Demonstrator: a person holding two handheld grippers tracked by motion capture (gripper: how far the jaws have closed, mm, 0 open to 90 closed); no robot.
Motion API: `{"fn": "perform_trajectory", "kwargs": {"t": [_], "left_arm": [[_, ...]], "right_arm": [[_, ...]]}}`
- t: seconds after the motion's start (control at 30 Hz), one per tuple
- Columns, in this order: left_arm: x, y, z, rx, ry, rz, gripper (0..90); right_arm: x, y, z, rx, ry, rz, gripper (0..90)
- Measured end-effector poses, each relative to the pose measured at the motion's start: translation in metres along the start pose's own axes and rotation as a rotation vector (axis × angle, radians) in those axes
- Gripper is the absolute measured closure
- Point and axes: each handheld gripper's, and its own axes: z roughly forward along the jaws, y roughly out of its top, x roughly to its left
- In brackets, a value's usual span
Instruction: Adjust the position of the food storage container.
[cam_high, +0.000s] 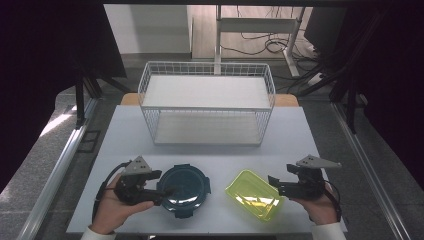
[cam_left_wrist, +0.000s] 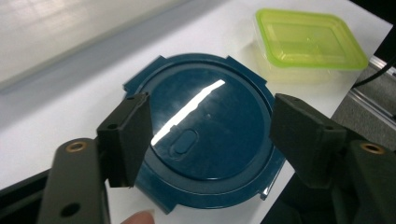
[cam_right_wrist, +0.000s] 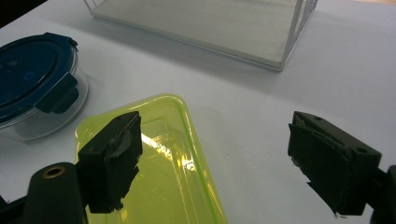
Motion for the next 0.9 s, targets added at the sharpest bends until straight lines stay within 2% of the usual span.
{"fn": "perform_trajectory", "kwargs": {"t": [0.13,0.17,0.23,0.33,0.43,0.53,0.57,0.6,0.63,0.73,0.9], "left_arm": [[-0.005,0.0,0.005,0.019,-0.014,0.019,34.2],[-0.008,0.0,0.007,0.024,-0.03,0.04,34.2],[-0.01,-0.001,0.01,0.039,-0.036,0.054,34.9],[-0.012,-0.002,0.013,0.05,-0.041,0.059,38.6],[-0.016,-0.003,0.018,0.069,-0.041,0.07,47.4],[-0.018,-0.004,0.02,0.088,-0.062,0.071,61.2],[-0.021,-0.006,0.023,0.117,-0.095,0.081,67.0],[-0.021,-0.006,0.023,0.117,-0.095,0.081,72.5],[-0.024,-0.007,0.027,0.142,-0.13,0.091,76.8],[-0.028,-0.01,0.031,0.169,-0.149,0.107,87.2],[-0.031,-0.016,0.038,0.207,-0.185,0.107,90.0]], "right_arm": [[0.0,0.0,0.001,0.003,-0.002,-0.002,17.6],[0.0,0.0,0.001,0.007,-0.004,-0.005,17.6],[0.0,-0.001,0.002,0.011,-0.006,-0.002,17.6],[-0.001,-0.001,0.003,0.015,-0.011,0.002,17.6],[0.0,-0.002,0.003,0.017,-0.013,0.002,17.6],[0.0,-0.002,0.003,0.016,-0.013,0.002,17.6],[0.0,-0.002,0.003,0.016,-0.014,0.002,17.6],[0.0,-0.002,0.003,0.016,-0.015,0.001,17.6],[0.0,-0.002,0.003,0.016,-0.017,0.003,17.5],[0.0,-0.002,0.003,0.014,-0.021,0.006,17.4],[-0.001,-0.002,0.003,0.017,-0.025,0.011,17.4]]}}
